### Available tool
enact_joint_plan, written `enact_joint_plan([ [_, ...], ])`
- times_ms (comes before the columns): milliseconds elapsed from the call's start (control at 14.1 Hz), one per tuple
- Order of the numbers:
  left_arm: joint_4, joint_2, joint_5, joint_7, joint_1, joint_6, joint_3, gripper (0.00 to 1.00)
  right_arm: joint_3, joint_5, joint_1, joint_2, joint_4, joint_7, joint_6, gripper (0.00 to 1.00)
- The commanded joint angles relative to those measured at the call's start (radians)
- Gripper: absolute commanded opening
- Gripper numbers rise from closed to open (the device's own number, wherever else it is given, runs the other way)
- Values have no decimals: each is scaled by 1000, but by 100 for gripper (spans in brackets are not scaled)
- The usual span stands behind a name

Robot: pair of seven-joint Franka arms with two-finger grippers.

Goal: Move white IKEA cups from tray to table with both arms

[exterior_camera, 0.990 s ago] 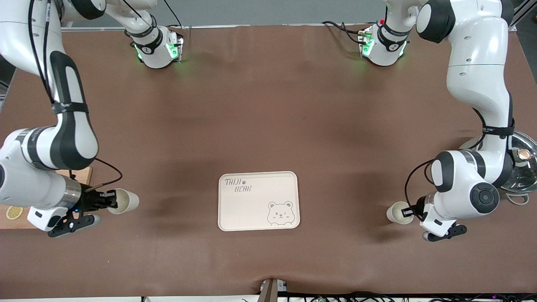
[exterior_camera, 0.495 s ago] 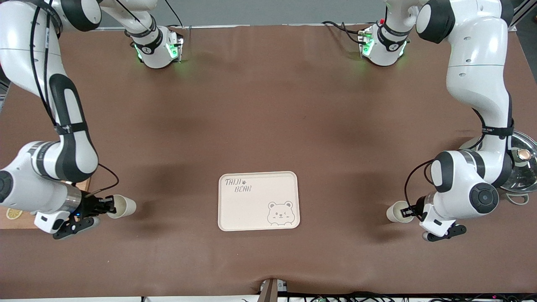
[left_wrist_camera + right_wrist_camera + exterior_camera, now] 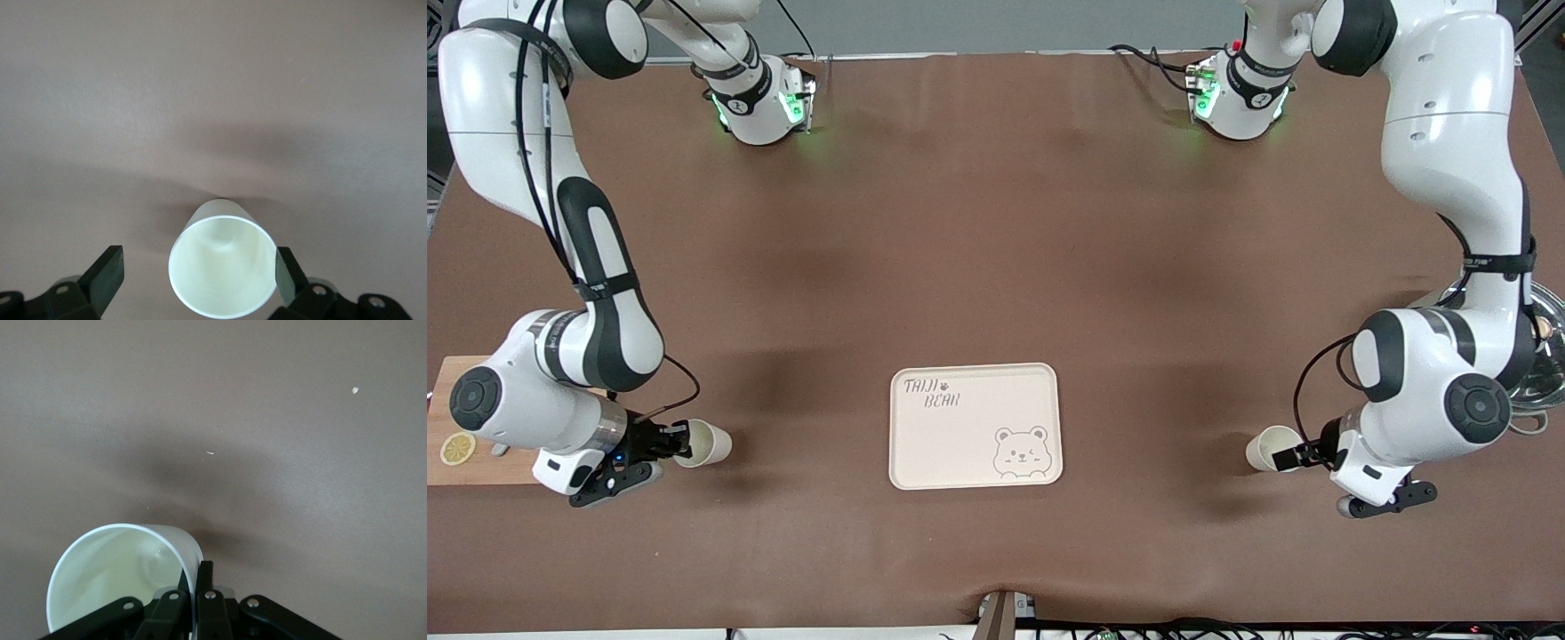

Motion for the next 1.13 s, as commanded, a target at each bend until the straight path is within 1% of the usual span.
enact_joint_plan([
  [0, -26, -96, -12, 7, -1, -17, 1, 100, 3, 21, -1, 13, -4, -21, 37, 0],
  [212, -34, -190, 2, 10, -2, -87, 1, 100, 3, 21, -1, 29, -4, -22, 55, 0],
  [424, -34, -286, 4, 17, -4, -239, -1, 100, 3, 21, -1, 30, -2, -19, 58, 0],
  [495, -36, -317, 4, 17, -4, -279, -1, 100, 3, 20, 1, 29, 2, -18, 57, 10],
  [566, -34, -346, 4, 19, -4, -314, -3, 100, 3, 20, -1, 29, 5, -16, 55, 36],
  [707, -34, -406, 4, 19, 1, -373, -10, 100, 4, 21, 1, 26, 24, -12, 41, 94],
  [778, -34, -437, 2, 19, 1, -394, -10, 100, 6, 23, 1, 24, 36, -9, 31, 100],
  [919, -34, -493, 4, 19, 1, -443, -10, 100, 6, 23, 2, 21, 63, -9, -1, 100],
  [1061, -32, -532, 2, 25, 4, -473, -15, 100, 7, 21, 4, 13, 117, -7, -96, 100],
])
